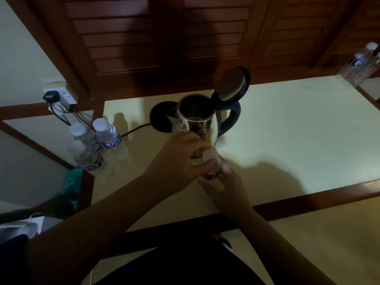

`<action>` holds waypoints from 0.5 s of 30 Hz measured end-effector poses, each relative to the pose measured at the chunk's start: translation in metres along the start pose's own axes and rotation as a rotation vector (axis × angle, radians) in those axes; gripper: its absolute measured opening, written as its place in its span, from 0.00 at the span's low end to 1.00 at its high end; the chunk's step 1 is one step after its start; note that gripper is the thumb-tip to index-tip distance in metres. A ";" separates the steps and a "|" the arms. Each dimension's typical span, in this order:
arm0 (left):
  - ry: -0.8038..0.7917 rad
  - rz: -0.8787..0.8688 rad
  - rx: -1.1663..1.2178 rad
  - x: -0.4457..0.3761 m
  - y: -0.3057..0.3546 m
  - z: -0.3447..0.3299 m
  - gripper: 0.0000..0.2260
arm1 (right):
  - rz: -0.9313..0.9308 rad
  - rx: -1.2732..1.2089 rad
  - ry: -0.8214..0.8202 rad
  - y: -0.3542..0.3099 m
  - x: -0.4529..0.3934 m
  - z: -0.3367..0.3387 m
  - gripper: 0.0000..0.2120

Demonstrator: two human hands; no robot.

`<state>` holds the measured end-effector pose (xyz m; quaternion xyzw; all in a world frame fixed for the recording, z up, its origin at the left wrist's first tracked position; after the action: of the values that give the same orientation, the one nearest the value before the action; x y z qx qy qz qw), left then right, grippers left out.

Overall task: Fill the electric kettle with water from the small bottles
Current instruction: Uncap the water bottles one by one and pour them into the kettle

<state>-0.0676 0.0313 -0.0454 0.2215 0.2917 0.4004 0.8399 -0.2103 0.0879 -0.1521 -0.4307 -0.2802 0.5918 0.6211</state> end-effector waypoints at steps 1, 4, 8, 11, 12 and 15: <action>-0.014 0.007 -0.038 0.000 0.001 0.001 0.17 | 0.009 0.006 -0.007 -0.002 0.000 0.000 0.29; -0.049 -0.011 -0.166 -0.003 0.006 0.004 0.20 | 0.026 0.029 -0.031 -0.006 -0.001 0.000 0.33; -0.114 -0.030 -0.023 -0.005 0.003 0.012 0.16 | 0.078 0.074 -0.081 -0.008 -0.004 0.006 0.34; -0.177 -0.020 0.103 -0.003 0.007 0.017 0.17 | 0.109 0.103 -0.101 -0.011 -0.004 0.011 0.35; -0.165 0.001 0.128 -0.003 0.008 0.019 0.17 | 0.126 0.117 -0.090 -0.014 -0.004 0.014 0.34; -0.095 0.116 -0.065 -0.002 0.005 0.020 0.18 | 0.215 0.273 -0.022 -0.025 -0.005 0.021 0.32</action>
<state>-0.0580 0.0301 -0.0277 0.2295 0.2249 0.4469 0.8349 -0.2163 0.0886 -0.1193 -0.3633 -0.1560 0.6920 0.6039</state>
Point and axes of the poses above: each hand's wrist, its own x-axis away from the middle knuckle, its own z-axis out of the back of the hand, y = z × x, the point moved 7 cm from there along -x, towards the middle knuckle, and after that the axes turned 4 degrees about y, right-handed, at the moved point
